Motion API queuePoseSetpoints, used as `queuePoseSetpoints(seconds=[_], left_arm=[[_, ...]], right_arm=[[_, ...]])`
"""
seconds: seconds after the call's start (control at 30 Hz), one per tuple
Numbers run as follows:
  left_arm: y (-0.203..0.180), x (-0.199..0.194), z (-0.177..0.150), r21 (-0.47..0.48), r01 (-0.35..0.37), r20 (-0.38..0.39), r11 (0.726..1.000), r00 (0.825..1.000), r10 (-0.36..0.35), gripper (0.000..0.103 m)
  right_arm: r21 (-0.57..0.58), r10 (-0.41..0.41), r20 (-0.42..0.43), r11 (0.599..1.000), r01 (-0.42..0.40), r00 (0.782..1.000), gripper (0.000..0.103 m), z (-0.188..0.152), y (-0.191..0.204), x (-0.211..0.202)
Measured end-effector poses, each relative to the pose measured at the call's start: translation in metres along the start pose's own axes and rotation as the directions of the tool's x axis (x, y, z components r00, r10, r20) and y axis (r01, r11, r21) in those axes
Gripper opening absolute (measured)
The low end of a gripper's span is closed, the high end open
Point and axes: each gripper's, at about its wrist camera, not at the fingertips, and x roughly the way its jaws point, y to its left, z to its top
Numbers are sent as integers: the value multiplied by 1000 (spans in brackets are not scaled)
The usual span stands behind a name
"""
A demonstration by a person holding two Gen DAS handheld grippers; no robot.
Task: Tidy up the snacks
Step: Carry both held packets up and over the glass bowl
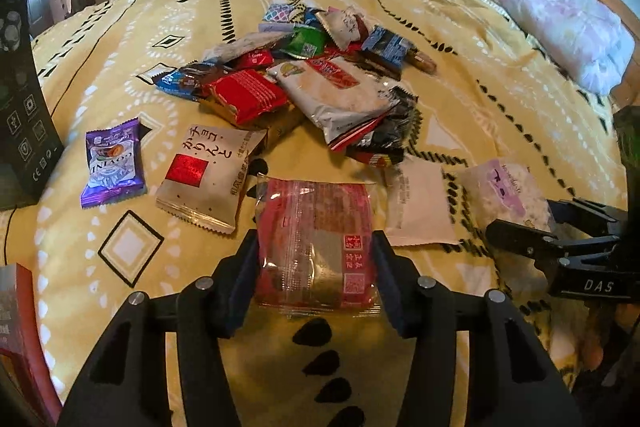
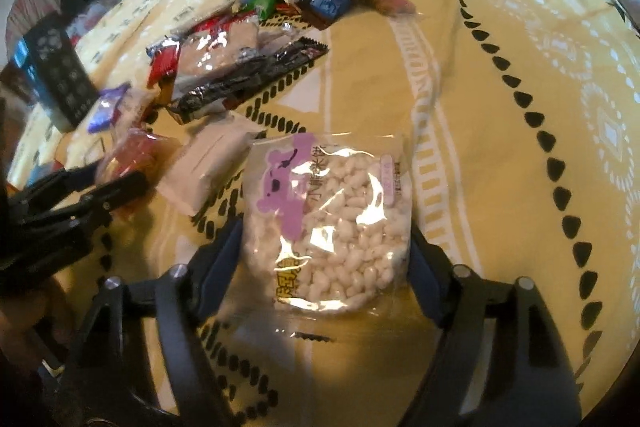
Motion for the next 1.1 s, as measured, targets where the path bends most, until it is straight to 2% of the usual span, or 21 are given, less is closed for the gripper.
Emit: queuePoseSetpoints(seconds=[0.17, 0.27, 0.37, 0.47, 0.57, 0.6, 0.67, 0.77, 0.9, 1.07, 1.1], left_arm=[[-2, -35, 5, -12, -10, 61, 1000, 998, 10, 54], [2, -81, 16, -33, -27, 140, 999, 990, 32, 54], [10, -129, 23, -58, -55, 218, 997, 974, 67, 54], [29, -189, 27, -103, -115, 295, 988, 945, 141, 54], [54, -238, 23, -157, -171, 338, 973, 916, 215, 54], [67, -260, 20, -186, -202, 356, 962, 899, 257, 54], [89, -292, 12, -237, -239, 370, 942, 874, 315, 54], [127, -334, -4, -318, -293, 375, 902, 835, 404, 54], [187, -394, -35, -445, -351, 363, 824, 770, 524, 54], [250, -450, -79, -569, -394, 317, 722, 705, 635, 54], [260, -456, -87, -587, -397, 306, 706, 698, 647, 54]], right_arm=[[2, 35, 77, 999, -35, 996, 77, 5, 1, -33], [-27, 54, 132, 998, -51, 990, 77, 18, 13, -59], [-82, 90, 192, 994, -75, 977, 77, 37, 39, -89], [-153, 150, 247, 982, -114, 957, 77, 53, 75, -119], [-231, 221, 279, 960, -158, 935, 77, 67, 119, -144], [-258, 250, 285, 950, -177, 925, 77, 71, 135, -152], [-313, 310, 291, 925, -216, 905, 77, 79, 171, -165], [-396, 416, 277, 871, -291, 866, 77, 87, 231, -185], [-510, 529, 220, 779, -365, 820, 77, 85, 316, -202], [-598, 633, 93, 652, -466, 768, 77, 73, 420, -209], [-608, 647, 67, 630, -483, 760, 77, 70, 435, -209]])
